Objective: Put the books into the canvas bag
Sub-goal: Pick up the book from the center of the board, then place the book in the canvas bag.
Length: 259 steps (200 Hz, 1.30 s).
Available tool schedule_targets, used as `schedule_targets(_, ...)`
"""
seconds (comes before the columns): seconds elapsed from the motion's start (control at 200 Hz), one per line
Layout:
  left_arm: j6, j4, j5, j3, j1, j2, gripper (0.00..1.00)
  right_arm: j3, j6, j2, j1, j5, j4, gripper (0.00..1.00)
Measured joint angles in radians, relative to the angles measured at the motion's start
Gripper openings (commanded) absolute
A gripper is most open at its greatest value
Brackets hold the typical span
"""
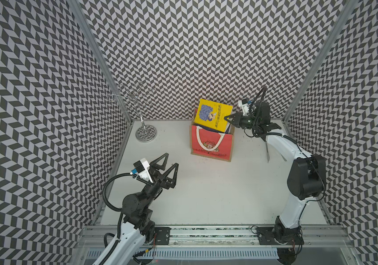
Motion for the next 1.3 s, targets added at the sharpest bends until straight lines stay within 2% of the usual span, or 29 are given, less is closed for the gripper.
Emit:
schedule_targets(0.165, 0.001, -0.014, 0.011, -0.019, 0.012, 0.001, 1.00, 0.030, -0.108, -0.002, 0.006, 0.029, -0.161, 0.00)
schedule_targets(0.32, -0.001, -0.013, 0.019, -0.027, 0.020, 0.010, 1.00, 0.047, -0.164, -0.002, 0.014, 0.040, -0.214, 0.00)
schedule_targets(0.356, -0.003, -0.011, 0.022, -0.028, 0.021, 0.016, 1.00, 0.055, -0.171, -0.002, 0.017, 0.042, -0.228, 0.08)
schedule_targets(0.441, -0.010, -0.008, 0.029, -0.030, 0.025, 0.025, 1.00, 0.084, -0.183, -0.002, 0.028, 0.068, -0.269, 0.42)
schedule_targets(0.591, -0.014, -0.008, 0.036, -0.031, 0.031, 0.022, 1.00, 0.114, -0.208, -0.024, 0.040, 0.151, -0.256, 0.77)
schedule_targets(0.726, -0.014, -0.008, 0.037, -0.031, 0.036, 0.020, 1.00, 0.160, -0.251, -0.054, 0.055, 0.253, -0.270, 0.84)
schedule_targets(0.916, -0.014, -0.008, 0.041, -0.031, 0.040, 0.024, 1.00, 0.317, -0.322, -0.045, 0.125, 0.356, -0.316, 0.87)
schedule_targets(0.991, -0.014, -0.011, 0.041, -0.030, 0.041, 0.028, 1.00, 0.307, -0.334, -0.048, 0.150, 0.388, -0.310, 0.89)
schedule_targets(1.087, -0.005, -0.050, 0.036, -0.010, 0.045, 0.058, 1.00, 0.233, -0.345, -0.058, 0.169, 0.421, -0.299, 1.00)
schedule_targets(1.177, 0.022, -0.191, 0.006, 0.102, 0.047, 0.165, 1.00, 0.130, -0.357, -0.077, 0.165, 0.456, -0.290, 0.99)
schedule_targets(1.297, 0.082, -0.428, -0.085, 0.370, 0.054, 0.383, 1.00, -0.035, -0.361, -0.156, 0.123, 0.487, -0.248, 0.99)
